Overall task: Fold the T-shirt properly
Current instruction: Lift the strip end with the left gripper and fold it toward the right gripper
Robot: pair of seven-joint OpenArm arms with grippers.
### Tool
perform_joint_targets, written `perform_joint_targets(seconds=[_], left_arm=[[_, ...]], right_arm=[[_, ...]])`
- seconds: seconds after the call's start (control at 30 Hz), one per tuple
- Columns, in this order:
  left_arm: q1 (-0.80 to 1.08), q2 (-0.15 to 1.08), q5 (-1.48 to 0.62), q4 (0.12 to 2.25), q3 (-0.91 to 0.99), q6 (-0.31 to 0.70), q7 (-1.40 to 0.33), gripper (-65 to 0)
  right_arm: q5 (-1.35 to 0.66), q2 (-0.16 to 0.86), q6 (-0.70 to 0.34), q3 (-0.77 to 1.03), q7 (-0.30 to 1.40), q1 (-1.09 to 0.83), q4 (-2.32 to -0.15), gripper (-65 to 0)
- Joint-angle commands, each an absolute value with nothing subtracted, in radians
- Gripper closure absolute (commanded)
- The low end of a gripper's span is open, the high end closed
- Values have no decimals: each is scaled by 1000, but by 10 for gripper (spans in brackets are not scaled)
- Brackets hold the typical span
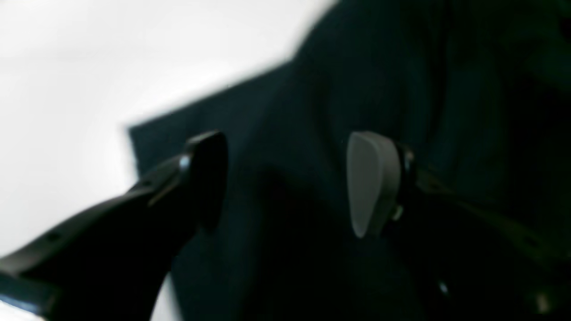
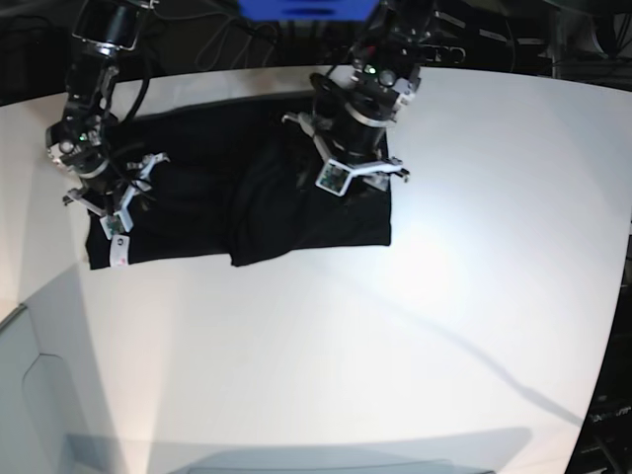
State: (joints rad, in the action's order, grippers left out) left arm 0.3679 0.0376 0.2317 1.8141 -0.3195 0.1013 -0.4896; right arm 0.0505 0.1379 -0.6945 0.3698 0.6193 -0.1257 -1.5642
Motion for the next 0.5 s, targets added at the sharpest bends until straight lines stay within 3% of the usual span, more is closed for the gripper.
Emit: perform_joint_targets(seconds=[0.0, 0.3, 0.47], left_arm=[[366, 30, 226, 1813, -357, 105, -461, -408], [254, 30, 226, 1704, -656, 105, -455, -408], [214, 24, 226, 1727, -710, 105, -453, -408]], right_arm=[[84, 148, -698, 372, 653, -124, -1567, -281], [84, 148, -698, 378, 653, -122, -1578, -281], [84, 148, -698, 380, 653, -122, -1652, -283]])
